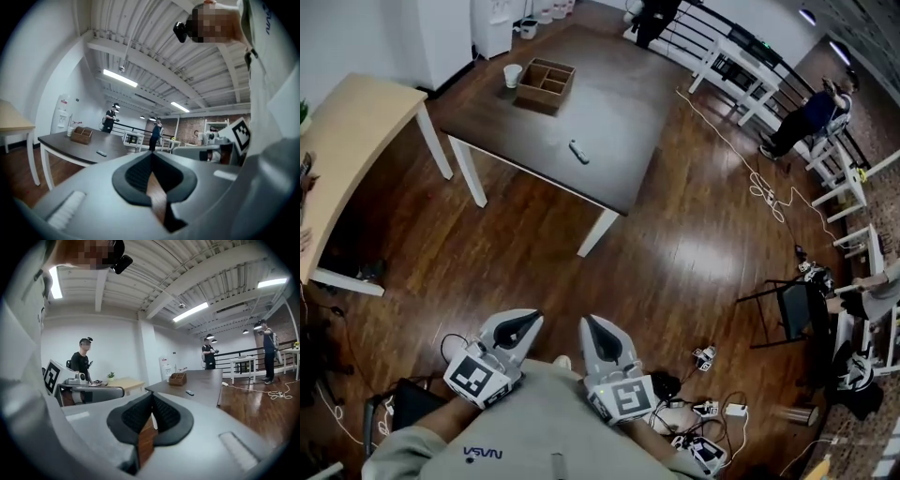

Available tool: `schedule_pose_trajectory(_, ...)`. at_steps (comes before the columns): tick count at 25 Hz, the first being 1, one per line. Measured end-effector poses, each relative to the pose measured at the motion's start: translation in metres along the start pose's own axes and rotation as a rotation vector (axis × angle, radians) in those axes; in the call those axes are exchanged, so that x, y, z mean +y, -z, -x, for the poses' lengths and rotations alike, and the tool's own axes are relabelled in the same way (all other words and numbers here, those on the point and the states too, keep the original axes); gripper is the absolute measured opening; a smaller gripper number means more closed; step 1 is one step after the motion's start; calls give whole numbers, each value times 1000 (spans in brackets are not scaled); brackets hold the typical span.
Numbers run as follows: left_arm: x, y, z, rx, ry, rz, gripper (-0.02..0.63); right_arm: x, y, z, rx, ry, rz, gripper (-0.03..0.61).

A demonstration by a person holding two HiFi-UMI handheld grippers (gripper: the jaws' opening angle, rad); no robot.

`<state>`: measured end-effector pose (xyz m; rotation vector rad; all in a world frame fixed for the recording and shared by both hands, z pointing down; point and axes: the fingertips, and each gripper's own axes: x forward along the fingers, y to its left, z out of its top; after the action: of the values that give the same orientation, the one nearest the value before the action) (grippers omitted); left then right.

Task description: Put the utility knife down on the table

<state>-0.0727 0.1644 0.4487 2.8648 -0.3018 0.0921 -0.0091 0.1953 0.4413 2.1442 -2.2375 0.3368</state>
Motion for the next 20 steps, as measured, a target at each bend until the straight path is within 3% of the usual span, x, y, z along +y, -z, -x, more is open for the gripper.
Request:
schedule_pose_trajectory(5,-39,19,8,54,-33,-6,2,-1,16,41,22,-29,-17,0)
schedule_pose_trajectory(13,-55,38,15,91,-64,-58,2,-8,27,64,32,-27,-63,-2)
schedule_pose_trajectory(20,-63,49,18,114,-111,-37,2,-10,36,76,67,-44,-68,-2)
